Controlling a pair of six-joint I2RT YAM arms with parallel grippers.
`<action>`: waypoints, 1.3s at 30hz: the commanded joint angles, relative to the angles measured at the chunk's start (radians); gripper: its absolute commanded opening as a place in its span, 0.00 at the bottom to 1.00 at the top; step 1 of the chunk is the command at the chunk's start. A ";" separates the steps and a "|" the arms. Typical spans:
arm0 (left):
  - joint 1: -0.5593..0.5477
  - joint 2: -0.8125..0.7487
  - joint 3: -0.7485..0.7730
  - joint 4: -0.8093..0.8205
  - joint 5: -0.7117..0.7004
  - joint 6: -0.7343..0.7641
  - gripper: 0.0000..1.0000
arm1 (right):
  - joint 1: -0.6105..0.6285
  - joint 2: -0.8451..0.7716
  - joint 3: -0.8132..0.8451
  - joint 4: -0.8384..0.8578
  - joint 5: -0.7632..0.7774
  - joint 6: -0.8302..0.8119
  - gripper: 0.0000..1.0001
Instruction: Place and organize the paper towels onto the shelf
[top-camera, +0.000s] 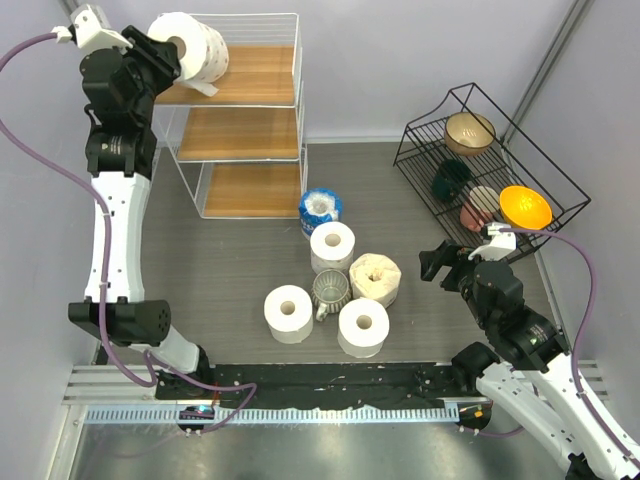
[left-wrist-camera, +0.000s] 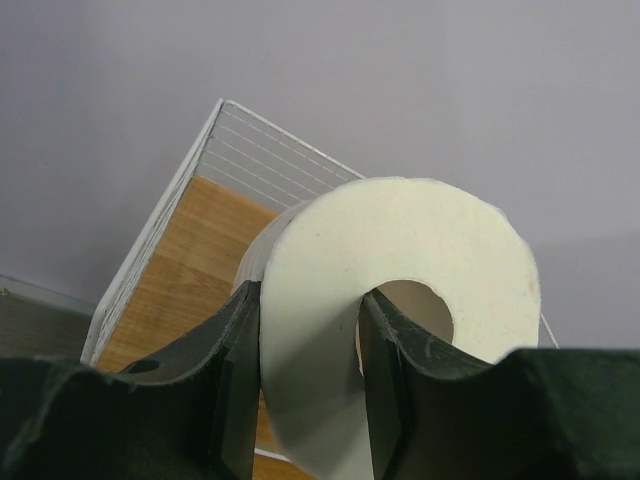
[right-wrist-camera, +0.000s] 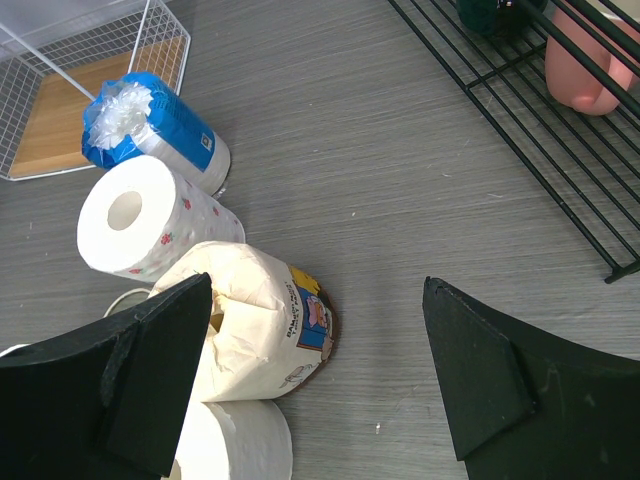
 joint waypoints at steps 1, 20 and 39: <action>0.009 -0.007 0.049 0.076 -0.003 -0.001 0.33 | 0.004 -0.008 0.001 0.045 0.005 0.000 0.91; 0.011 0.000 0.062 0.052 -0.037 0.023 0.36 | 0.004 -0.001 0.002 0.045 0.002 0.000 0.91; 0.037 0.031 0.080 0.004 -0.049 0.028 0.54 | 0.004 -0.014 0.007 0.039 0.010 -0.001 0.92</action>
